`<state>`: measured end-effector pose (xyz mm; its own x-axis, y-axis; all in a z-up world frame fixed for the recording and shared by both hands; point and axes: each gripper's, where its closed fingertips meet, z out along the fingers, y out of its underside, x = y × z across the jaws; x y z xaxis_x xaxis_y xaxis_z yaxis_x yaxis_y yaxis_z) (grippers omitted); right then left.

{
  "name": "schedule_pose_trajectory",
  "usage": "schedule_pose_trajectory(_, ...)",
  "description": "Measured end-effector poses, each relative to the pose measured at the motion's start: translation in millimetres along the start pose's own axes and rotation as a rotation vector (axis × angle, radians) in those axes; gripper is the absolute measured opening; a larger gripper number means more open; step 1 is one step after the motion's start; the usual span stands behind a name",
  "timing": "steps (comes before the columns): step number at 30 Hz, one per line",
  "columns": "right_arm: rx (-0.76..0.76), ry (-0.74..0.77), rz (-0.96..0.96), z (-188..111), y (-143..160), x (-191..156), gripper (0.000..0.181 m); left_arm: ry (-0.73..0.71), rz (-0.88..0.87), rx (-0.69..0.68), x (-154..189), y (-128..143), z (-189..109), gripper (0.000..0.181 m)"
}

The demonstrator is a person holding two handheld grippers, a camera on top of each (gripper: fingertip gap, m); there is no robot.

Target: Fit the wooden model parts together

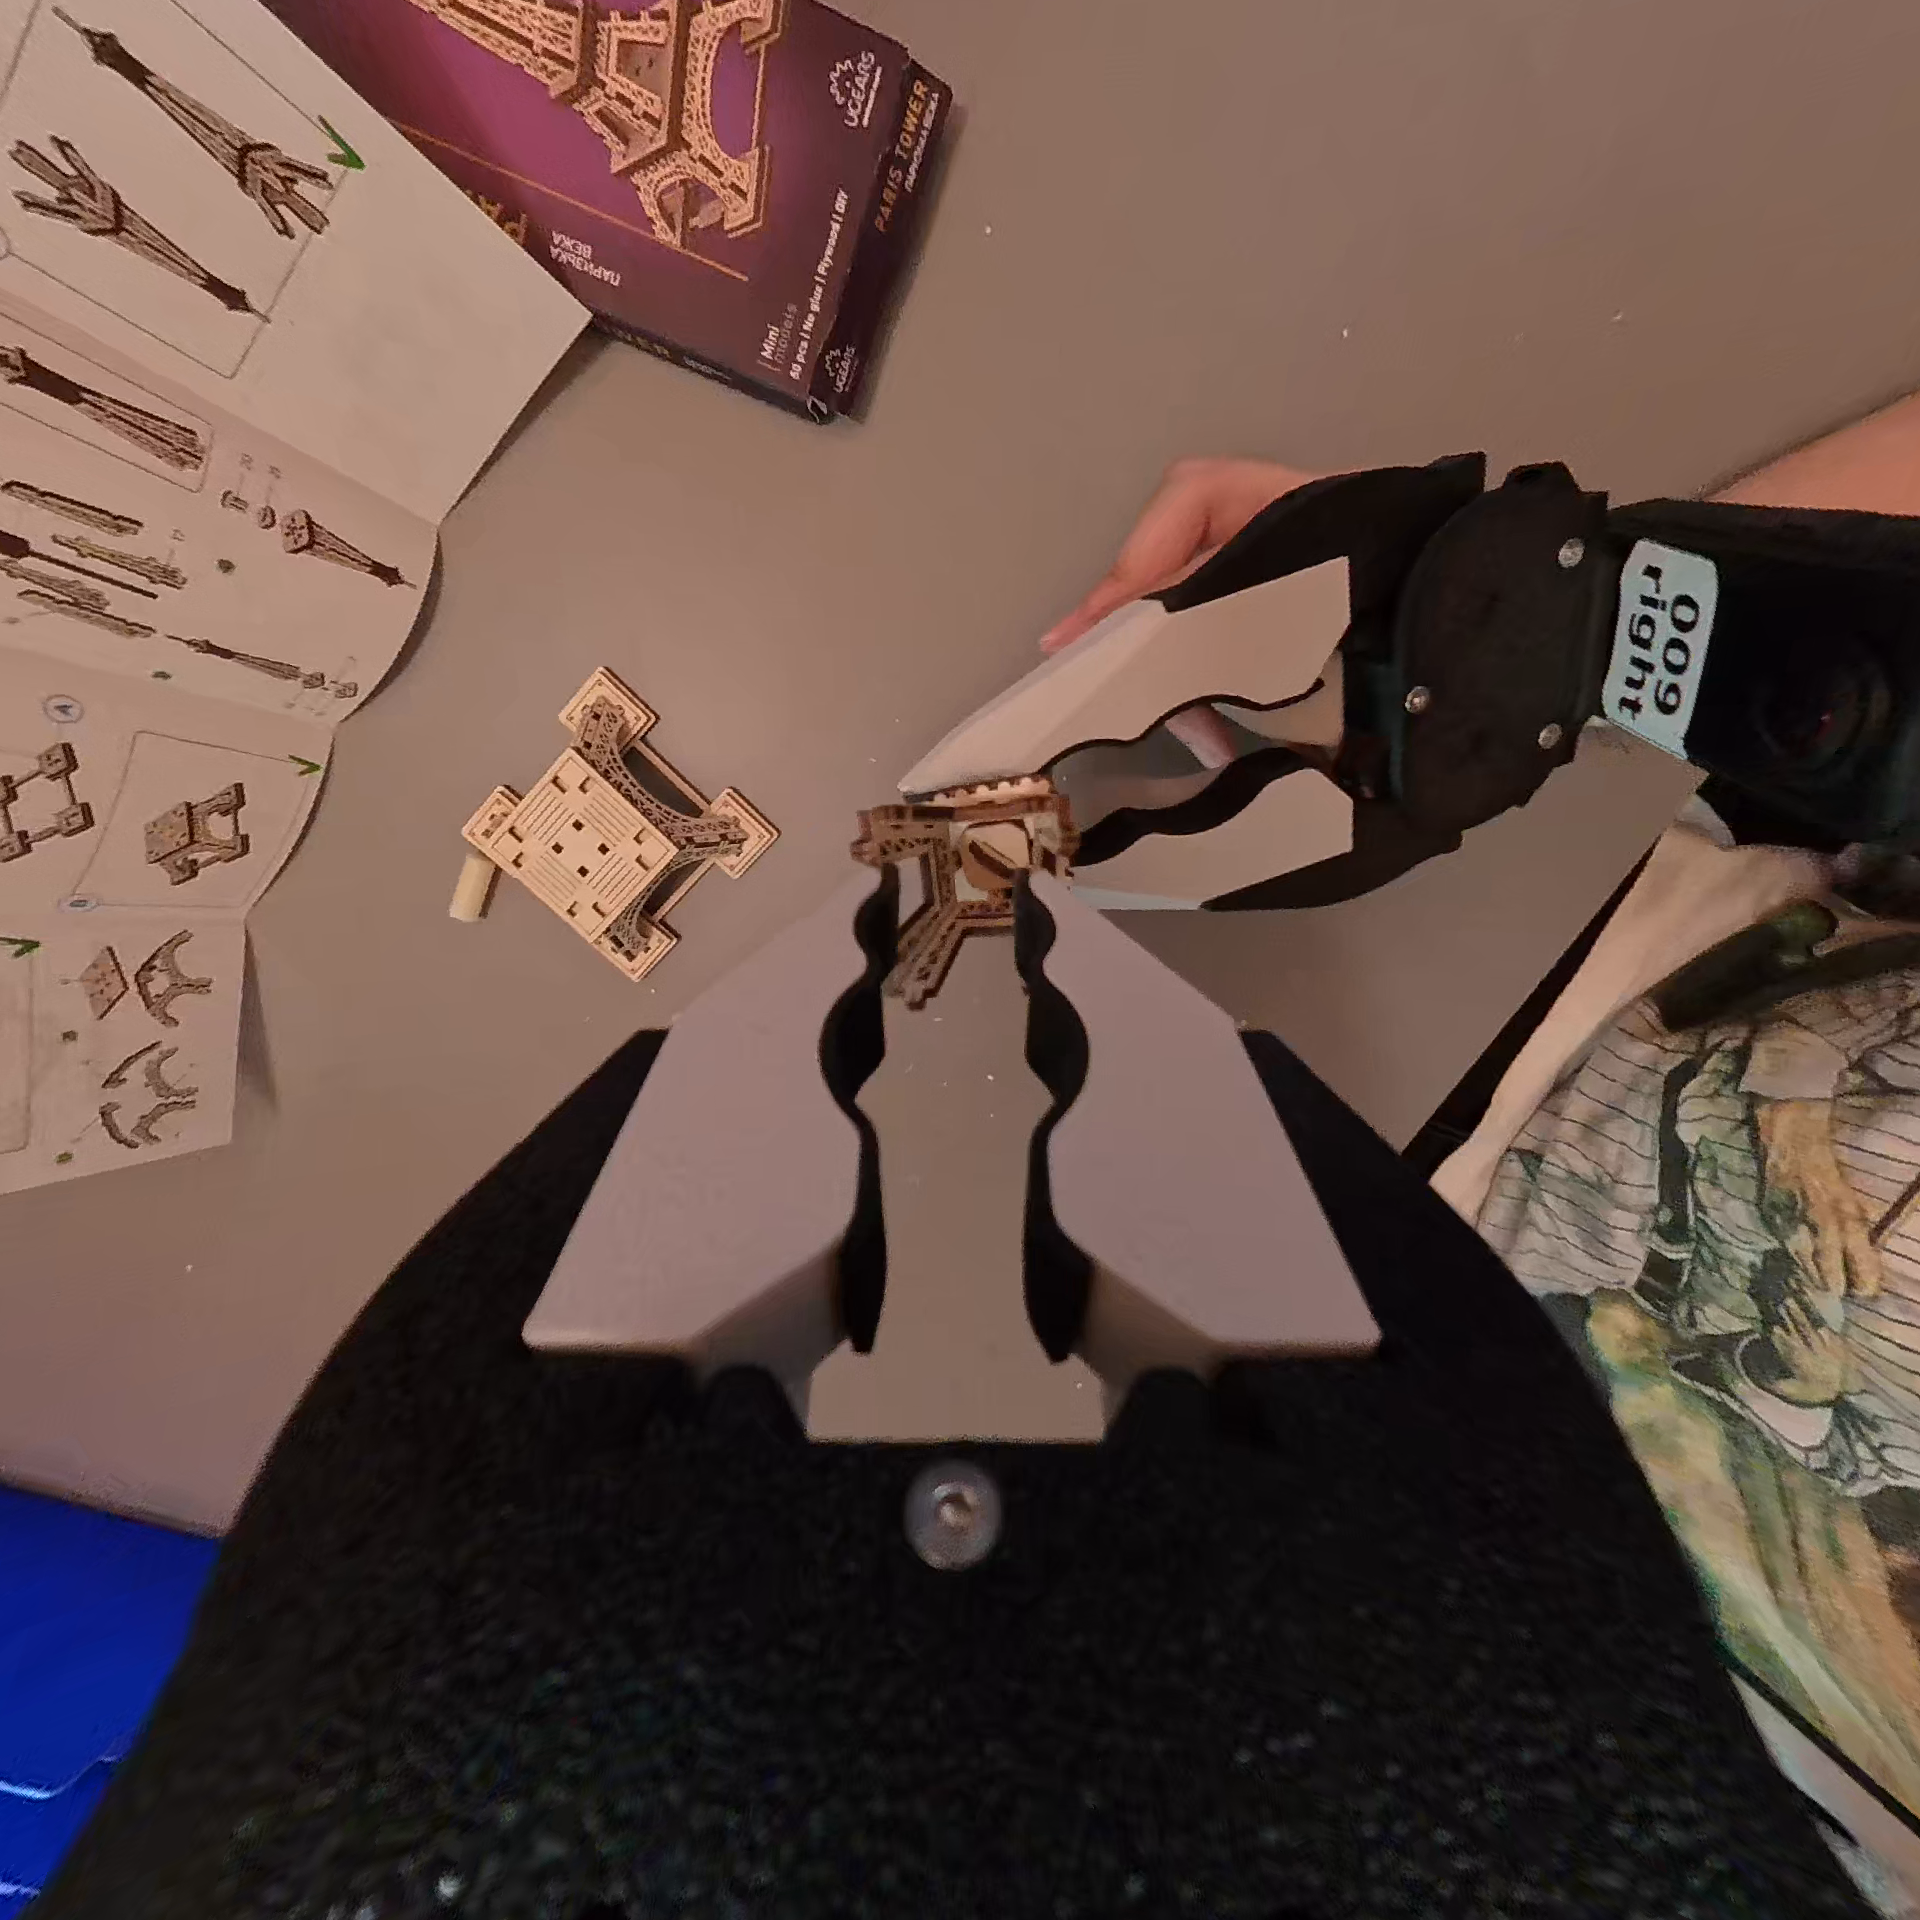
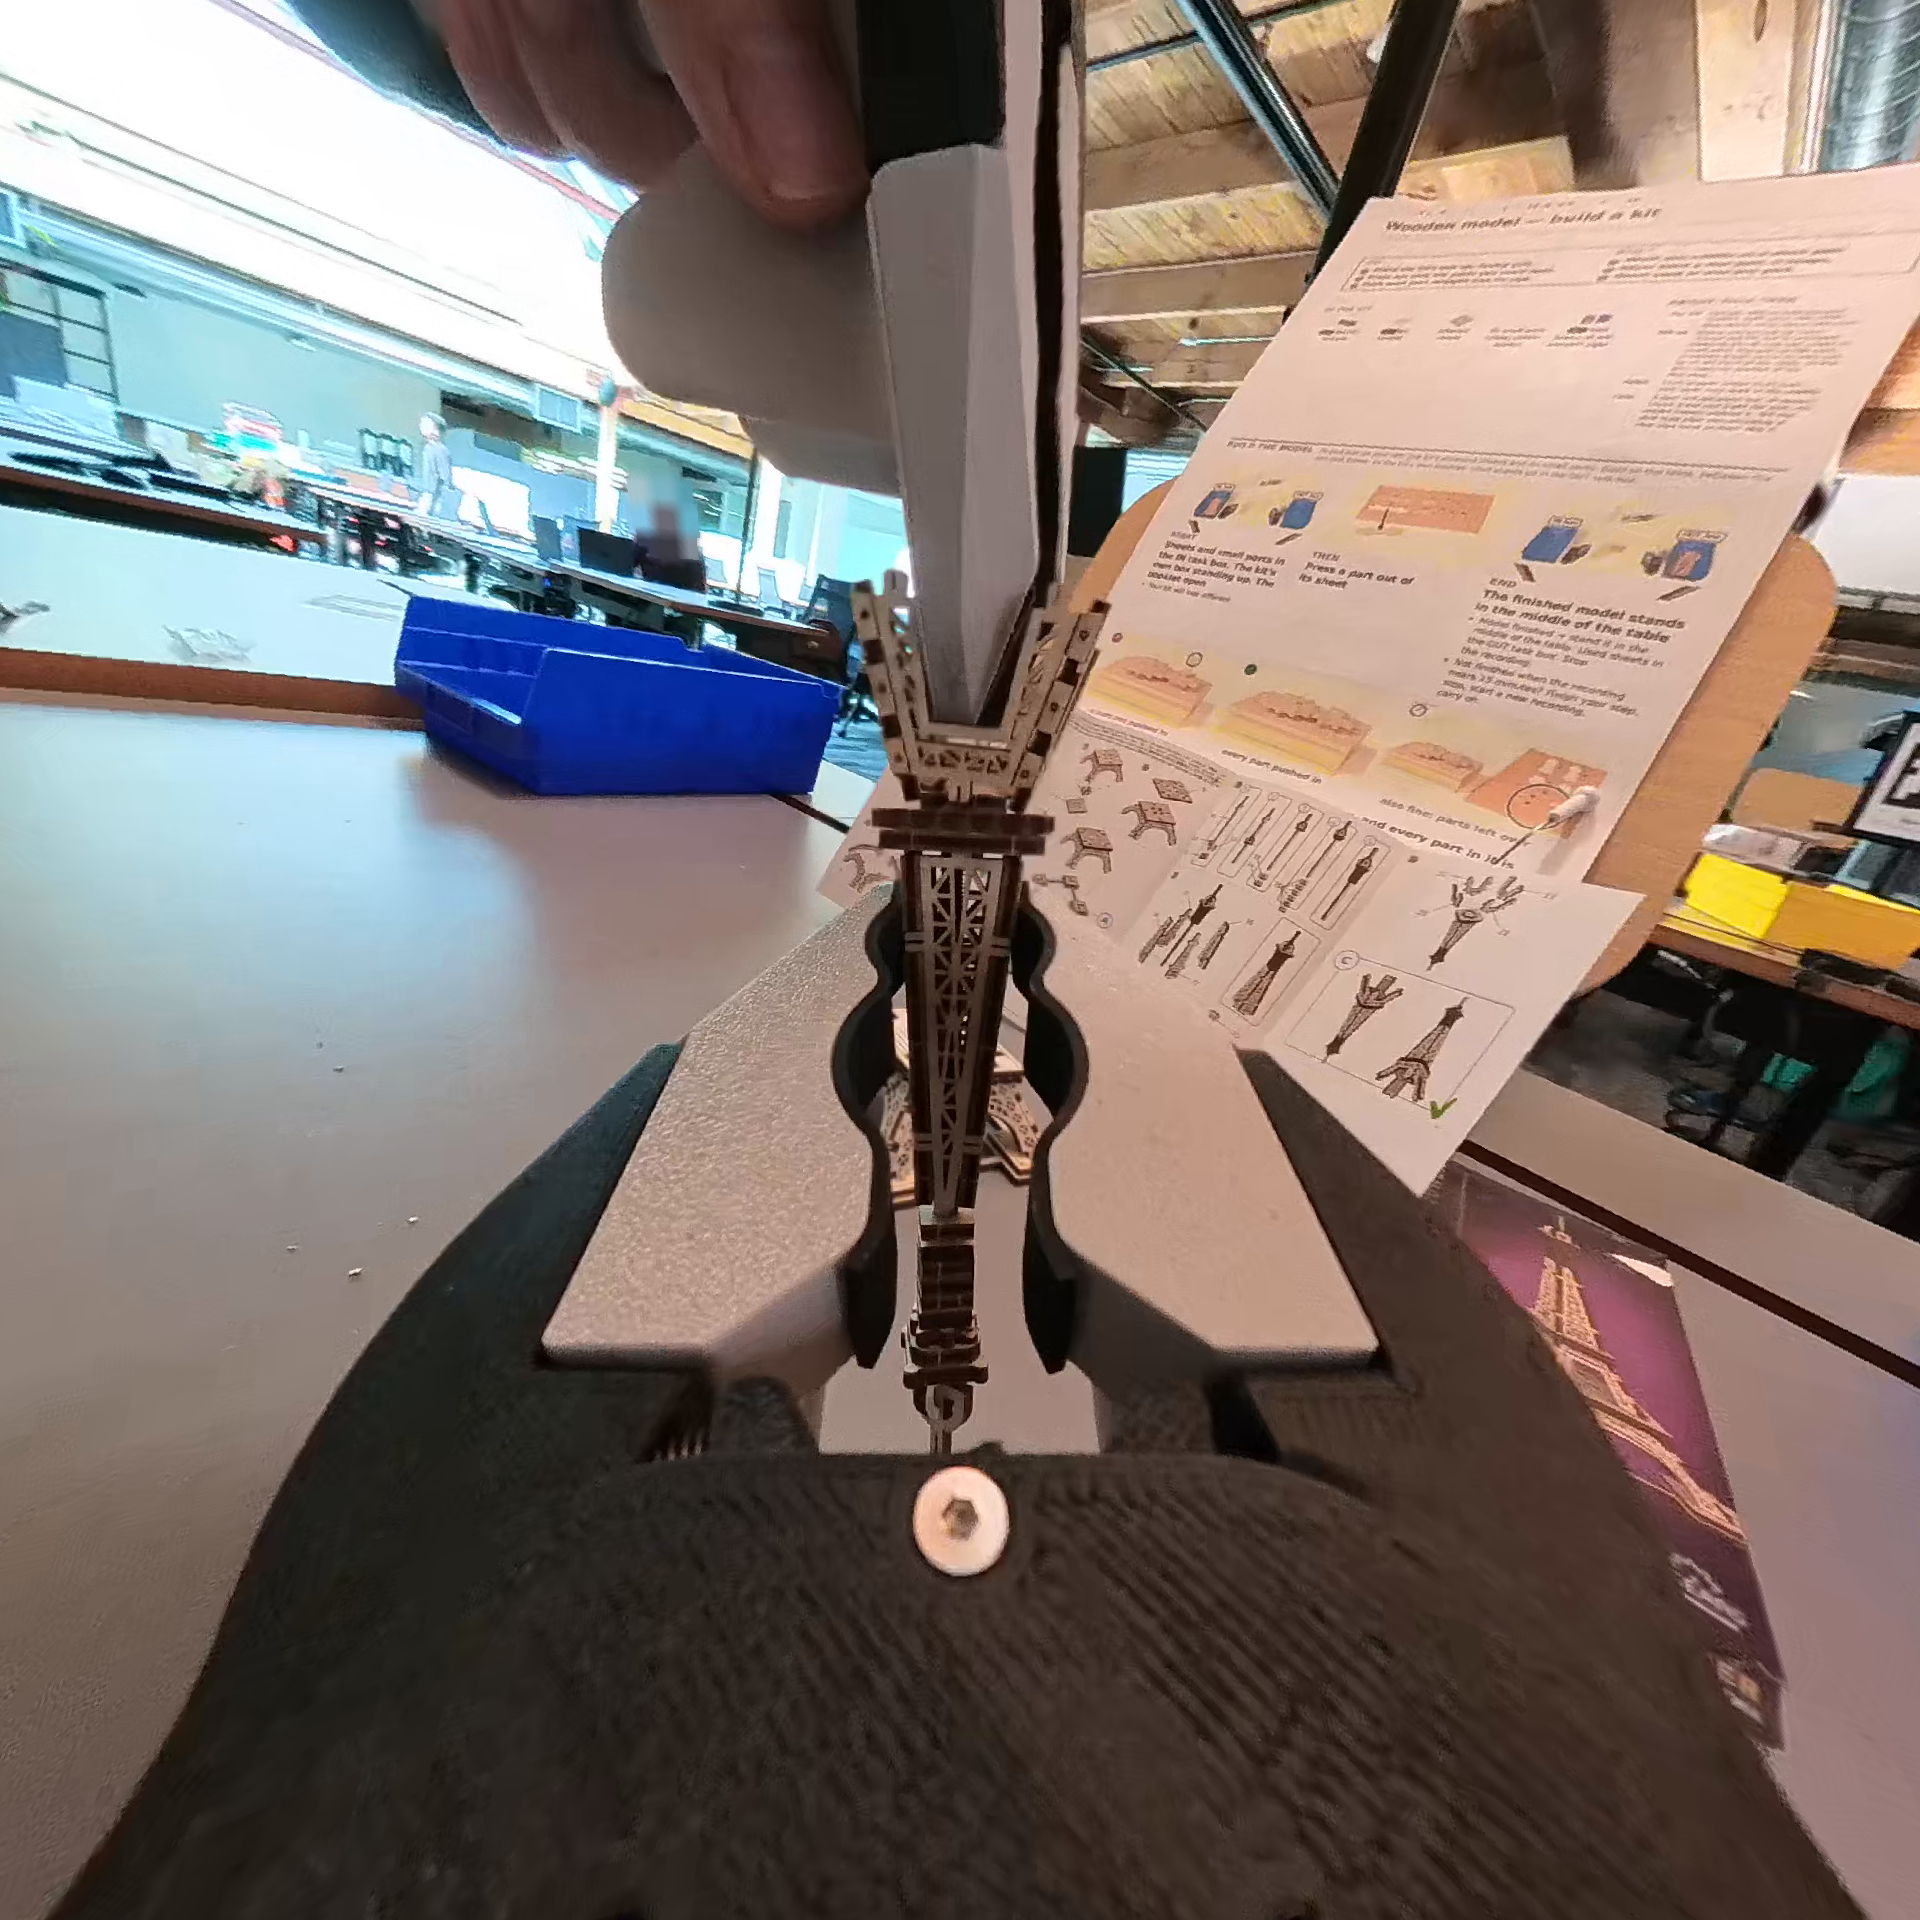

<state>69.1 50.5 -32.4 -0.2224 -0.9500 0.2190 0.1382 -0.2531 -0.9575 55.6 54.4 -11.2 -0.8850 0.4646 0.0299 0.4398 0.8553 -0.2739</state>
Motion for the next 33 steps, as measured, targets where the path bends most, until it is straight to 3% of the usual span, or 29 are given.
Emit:
schedule_pose_trajectory(6, 0.000, -0.011, 0.026, -0.2, -1.7, 0.8, 0.017, -0.023, -0.006, 0.005, 1.6, 2.0, -2.2, 0.020)
schedule_pose_trajectory(11, 0.033, -0.152, 0.137, 0.9, -4.8, -15.5, 0.017, -0.027, -0.003, 0.027, 4.0, 1.6, -6.1, 0.019)
schedule_pose_trajectory(13, 0.055, -0.208, 0.202, 0.5, -8.6, -19.5, 0.017, -0.025, -0.009, 0.031, 4.5, 2.9, -8.3, 0.027)
schedule_pose_trajectory(16, 0.068, -0.220, 0.253, 0.1, -11.9, -15.0, 0.017, -0.026, -0.014, 0.048, 5.8, 5.3, -9.8, 0.028)
schedule_pose_trajectory(23, 0.079, -0.267, 0.264, -0.6, -15.1, -21.6, 0.017, -0.047, -0.079, 0.081, -3.9, 11.7, -6.1, 0.022)
schedule_pose_trajectory(27, 0.075, -0.294, 0.245, -0.6, -14.6, -29.9, 0.017, 0.000, -0.120, 0.120, -2.5, 13.1, -4.9, 0.030)
schedule_pose_trajectory(33, 0.091, -0.359, 0.278, -2.4, -17.4, -37.3, 0.017, -0.009, -0.113, 0.188, -3.2, 12.1, -17.3, 0.028)
